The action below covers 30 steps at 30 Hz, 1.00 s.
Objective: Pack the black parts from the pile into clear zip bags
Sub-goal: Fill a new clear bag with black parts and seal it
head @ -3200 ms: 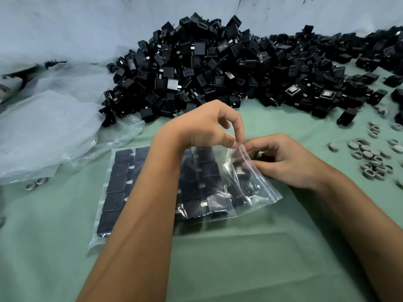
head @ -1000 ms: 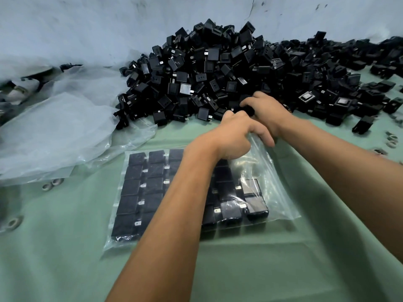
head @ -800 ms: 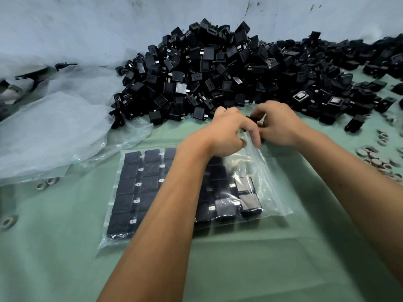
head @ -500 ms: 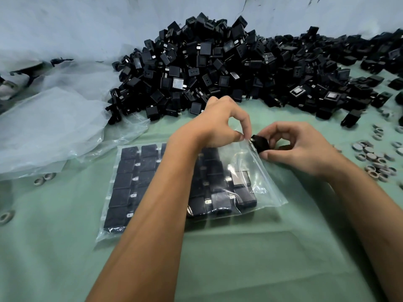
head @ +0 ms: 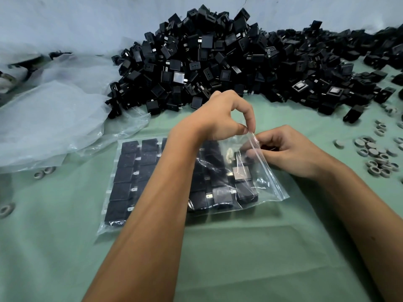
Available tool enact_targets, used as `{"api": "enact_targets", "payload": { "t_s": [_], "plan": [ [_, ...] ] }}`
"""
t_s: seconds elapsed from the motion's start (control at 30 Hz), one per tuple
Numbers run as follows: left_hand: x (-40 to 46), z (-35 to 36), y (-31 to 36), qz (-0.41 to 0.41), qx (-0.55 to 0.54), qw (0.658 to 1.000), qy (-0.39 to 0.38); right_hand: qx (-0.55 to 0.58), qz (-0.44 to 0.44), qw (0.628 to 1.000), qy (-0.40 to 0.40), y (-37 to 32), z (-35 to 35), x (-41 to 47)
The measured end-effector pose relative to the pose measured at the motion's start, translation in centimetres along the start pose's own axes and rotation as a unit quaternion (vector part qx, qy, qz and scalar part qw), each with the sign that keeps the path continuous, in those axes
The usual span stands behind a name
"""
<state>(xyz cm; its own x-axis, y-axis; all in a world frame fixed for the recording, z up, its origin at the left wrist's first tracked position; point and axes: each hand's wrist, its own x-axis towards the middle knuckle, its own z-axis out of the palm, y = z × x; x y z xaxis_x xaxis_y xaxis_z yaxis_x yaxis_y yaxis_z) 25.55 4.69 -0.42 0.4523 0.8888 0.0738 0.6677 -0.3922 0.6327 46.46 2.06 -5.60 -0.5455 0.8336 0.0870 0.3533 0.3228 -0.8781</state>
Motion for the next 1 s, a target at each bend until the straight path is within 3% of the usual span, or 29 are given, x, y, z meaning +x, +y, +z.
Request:
{"api": "enact_targets", "payload": {
  "t_s": [0.43,0.63,1.0],
  "plan": [
    [0.2,0.3,0.1,-0.004,-0.014,1.0,-0.001,-0.013,-0.002,0.998,0.062,0.5,1.1,0.6],
    [0.2,0.3,0.1,0.0,-0.011,1.0,-0.001,-0.071,-0.004,0.997,0.04,1.0,1.2,0.8],
    [0.5,0.4,0.0,0.002,-0.006,1.0,0.004,-0.06,-0.004,0.998,0.018,0.7,1.6,0.8]
  ]
}}
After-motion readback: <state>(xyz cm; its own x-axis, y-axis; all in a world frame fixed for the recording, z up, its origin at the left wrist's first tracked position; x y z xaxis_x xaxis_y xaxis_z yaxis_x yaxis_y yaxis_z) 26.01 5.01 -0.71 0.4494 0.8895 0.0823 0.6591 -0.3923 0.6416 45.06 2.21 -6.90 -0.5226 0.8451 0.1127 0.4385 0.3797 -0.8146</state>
